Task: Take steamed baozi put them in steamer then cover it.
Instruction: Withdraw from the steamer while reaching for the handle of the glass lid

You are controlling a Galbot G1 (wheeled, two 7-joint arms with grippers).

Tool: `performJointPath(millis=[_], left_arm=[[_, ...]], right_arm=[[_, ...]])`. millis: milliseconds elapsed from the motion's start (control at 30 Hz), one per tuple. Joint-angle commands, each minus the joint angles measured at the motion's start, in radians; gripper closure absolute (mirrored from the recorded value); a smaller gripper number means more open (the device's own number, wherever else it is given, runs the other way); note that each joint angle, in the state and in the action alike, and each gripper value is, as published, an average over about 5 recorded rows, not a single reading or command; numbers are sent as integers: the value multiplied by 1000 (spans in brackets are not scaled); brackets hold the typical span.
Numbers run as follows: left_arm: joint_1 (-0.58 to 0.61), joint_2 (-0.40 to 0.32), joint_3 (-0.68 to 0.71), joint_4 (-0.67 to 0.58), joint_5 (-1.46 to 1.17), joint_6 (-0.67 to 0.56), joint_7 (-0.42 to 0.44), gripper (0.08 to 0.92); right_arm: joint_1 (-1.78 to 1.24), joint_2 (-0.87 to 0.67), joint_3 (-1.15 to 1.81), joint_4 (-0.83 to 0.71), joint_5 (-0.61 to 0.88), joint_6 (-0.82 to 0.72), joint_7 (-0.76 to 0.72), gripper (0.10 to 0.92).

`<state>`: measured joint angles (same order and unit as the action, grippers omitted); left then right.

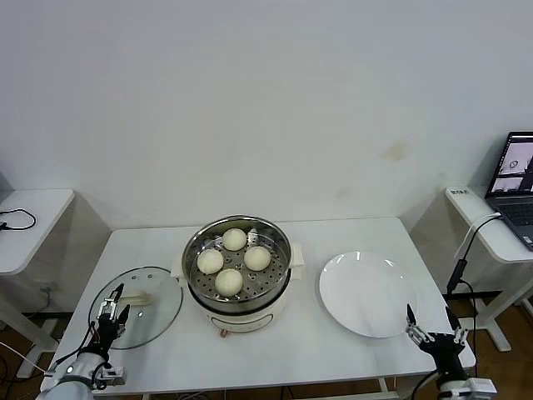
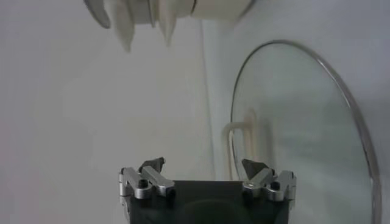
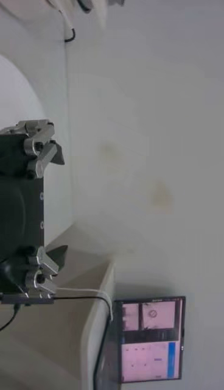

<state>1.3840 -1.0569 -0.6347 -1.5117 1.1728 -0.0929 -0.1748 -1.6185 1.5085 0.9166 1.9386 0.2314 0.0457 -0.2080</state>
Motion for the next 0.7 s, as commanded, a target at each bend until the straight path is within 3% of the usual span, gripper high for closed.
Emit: performJointPath(millis=[33, 700], left_arm=[[-115, 14, 36, 88, 26, 0, 3, 177], [-219, 17, 86, 211, -3, -5, 5, 177]], right_arm=[[-18, 17, 15, 4, 8, -2, -4, 202], [-24, 26, 13, -7, -4, 2, -14, 203]])
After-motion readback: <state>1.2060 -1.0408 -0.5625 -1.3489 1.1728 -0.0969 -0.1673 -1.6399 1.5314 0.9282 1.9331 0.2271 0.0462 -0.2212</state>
